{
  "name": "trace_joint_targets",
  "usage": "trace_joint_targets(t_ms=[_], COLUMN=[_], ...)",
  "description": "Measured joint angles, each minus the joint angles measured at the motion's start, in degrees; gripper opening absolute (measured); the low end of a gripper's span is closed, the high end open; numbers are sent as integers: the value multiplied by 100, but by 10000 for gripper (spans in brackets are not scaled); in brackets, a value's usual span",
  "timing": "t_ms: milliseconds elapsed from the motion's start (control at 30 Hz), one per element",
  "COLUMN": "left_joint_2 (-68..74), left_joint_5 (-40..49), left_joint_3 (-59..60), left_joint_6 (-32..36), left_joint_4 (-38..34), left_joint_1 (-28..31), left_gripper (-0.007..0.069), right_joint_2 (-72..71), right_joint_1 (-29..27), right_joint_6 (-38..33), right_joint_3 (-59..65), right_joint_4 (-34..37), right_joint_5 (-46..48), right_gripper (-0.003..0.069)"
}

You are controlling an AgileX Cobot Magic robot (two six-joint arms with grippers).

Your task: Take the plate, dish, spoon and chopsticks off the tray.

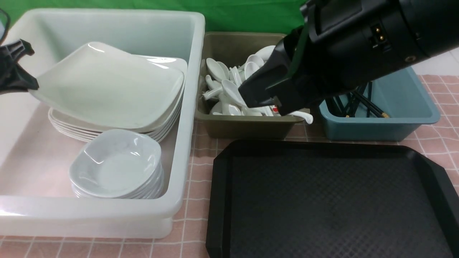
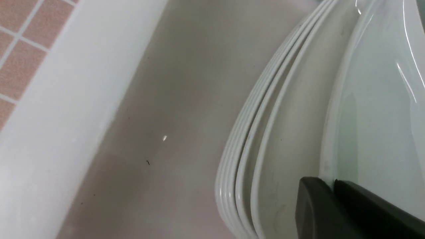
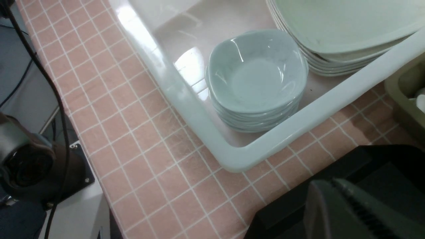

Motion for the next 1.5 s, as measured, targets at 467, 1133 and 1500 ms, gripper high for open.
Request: trace_joint_targets(t_ms=[467, 1133, 1500], left_joint_2=[343, -1739, -4432], left_joint_5=[258, 1420, 1361], left_joint_3=[0, -1113, -600], left_joint_6=[19, 581, 181], left_joint_4=[208, 26, 1671], left_joint_1=[-6, -1089, -3926], left_gripper=[85, 24, -11], right_joint_2=[115, -473, -2604], right_joint_1=[0, 0, 0], right_joint_6=[192, 1908, 2912], right_joint_3=[-6, -1021, -121], right_joint_4=[-33, -3107, -4598], right_joint_5=[-158, 771, 1236], right_gripper=[30, 30, 30])
